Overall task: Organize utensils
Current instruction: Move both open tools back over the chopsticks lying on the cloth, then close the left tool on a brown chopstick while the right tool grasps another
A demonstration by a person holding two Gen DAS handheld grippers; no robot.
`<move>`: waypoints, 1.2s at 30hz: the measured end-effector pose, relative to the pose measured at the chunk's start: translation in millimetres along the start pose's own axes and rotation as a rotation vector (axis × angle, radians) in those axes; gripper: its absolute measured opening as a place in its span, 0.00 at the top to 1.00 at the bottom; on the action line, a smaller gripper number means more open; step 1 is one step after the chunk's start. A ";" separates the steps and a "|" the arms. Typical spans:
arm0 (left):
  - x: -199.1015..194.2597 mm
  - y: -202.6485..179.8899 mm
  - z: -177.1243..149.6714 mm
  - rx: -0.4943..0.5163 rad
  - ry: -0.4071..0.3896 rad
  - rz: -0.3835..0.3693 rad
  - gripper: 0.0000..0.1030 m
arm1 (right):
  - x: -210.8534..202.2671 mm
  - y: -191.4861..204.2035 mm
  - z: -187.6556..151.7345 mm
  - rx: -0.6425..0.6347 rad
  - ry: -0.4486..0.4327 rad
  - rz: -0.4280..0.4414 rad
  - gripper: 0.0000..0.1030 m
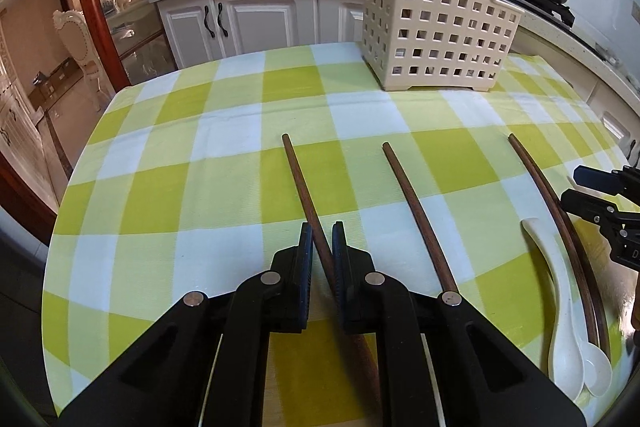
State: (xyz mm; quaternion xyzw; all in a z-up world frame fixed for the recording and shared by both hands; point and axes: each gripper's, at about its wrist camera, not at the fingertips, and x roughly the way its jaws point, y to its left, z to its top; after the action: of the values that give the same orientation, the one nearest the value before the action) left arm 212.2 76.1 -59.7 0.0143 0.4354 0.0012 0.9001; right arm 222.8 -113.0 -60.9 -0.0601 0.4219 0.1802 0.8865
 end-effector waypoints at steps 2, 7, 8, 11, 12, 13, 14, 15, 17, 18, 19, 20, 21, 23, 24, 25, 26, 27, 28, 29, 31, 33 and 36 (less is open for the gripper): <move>0.2 0.2 -0.1 -0.001 -0.001 0.000 0.90 | -2.2 0.2 1.0 -0.002 -0.008 0.002 0.54; 0.3 -1.0 -0.3 -0.004 -0.003 0.004 0.90 | 4.2 4.7 -0.8 -0.020 0.016 0.002 0.55; 0.4 -0.7 -0.1 -0.010 -0.002 0.004 0.90 | 5.2 5.9 -1.0 -0.026 0.018 0.000 0.57; 0.4 -0.8 -0.1 -0.014 -0.003 0.006 0.90 | 6.4 8.4 -2.5 -0.037 0.012 -0.008 0.64; 0.5 -1.1 -0.2 -0.014 -0.004 0.009 0.90 | 6.5 8.2 -2.5 -0.035 0.010 -0.008 0.66; 0.4 -1.5 -0.2 -0.014 -0.004 0.011 0.90 | 6.7 8.4 -2.6 -0.036 0.008 -0.008 0.67; 0.5 -2.7 0.0 -0.012 -0.004 0.019 0.90 | 7.0 8.7 -2.7 -0.038 0.006 -0.009 0.68; 0.6 -4.9 0.2 -0.006 -0.005 0.030 0.90 | 7.5 9.2 -2.8 -0.037 0.002 -0.010 0.70; 1.0 -8.5 0.8 0.007 -0.004 0.045 0.92 | 8.3 10.7 -2.6 -0.040 -0.004 -0.006 0.75; 0.9 -9.4 0.9 0.012 -0.003 0.046 0.94 | 8.2 11.2 -2.6 -0.039 -0.006 0.003 0.79; 0.7 -9.0 1.1 0.012 -0.003 0.040 0.95 | 8.2 11.8 -2.9 -0.039 -0.007 0.008 0.82; 0.7 -8.3 1.2 0.008 -0.002 0.034 0.96 | 8.1 12.4 -3.0 -0.040 -0.010 0.012 0.87; 0.5 -6.8 1.3 0.001 -0.002 0.026 0.96 | 8.2 12.1 -2.8 -0.037 -0.011 0.014 0.89; -0.1 -5.0 1.3 -0.009 0.002 0.002 0.96 | 8.1 11.1 -2.4 -0.032 -0.012 0.018 0.90; -0.4 -4.8 1.4 -0.015 0.004 -0.018 0.96 | 8.0 10.1 -2.3 -0.029 -0.013 0.020 0.91; -1.0 -5.0 1.3 -0.020 0.004 -0.034 0.96 | 7.8 8.7 -2.3 -0.022 -0.014 0.024 0.92; -2.2 -5.5 1.4 -0.022 0.002 -0.045 0.96 | 7.6 7.5 -2.3 -0.016 -0.014 0.028 0.93; -4.1 -6.7 1.7 -0.017 -0.003 -0.043 0.96 | 7.8 7.0 -1.8 -0.013 -0.013 0.029 0.93; -5.6 -7.6 2.1 -0.016 -0.007 -0.045 0.96 | 7.7 6.0 -1.6 -0.010 -0.012 0.030 0.93; -8.3 -8.2 2.7 -0.016 -0.013 -0.054 0.96 | 7.5 4.3 -1.2 -0.002 -0.010 0.029 0.94; -13.5 -8.7 4.0 -0.022 -0.024 -0.075 0.96 | 6.0 0.9 -0.5 0.009 -0.012 0.026 0.94; -18.5 -10.3 4.9 -0.018 -0.035 -0.085 0.96 | -0.2 -1.6 1.2 0.014 -0.024 0.024 0.94; -27.5 -11.3 6.2 -0.020 -0.053 -0.106 0.96 | -12.7 -5.9 5.3 0.030 -0.052 0.034 0.94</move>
State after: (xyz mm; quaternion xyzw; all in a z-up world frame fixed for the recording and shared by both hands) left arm 199.9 64.3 -34.6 -0.0180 0.4113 -0.0424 0.9103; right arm 221.5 -120.6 -48.0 -0.0349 0.4025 0.1902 0.8948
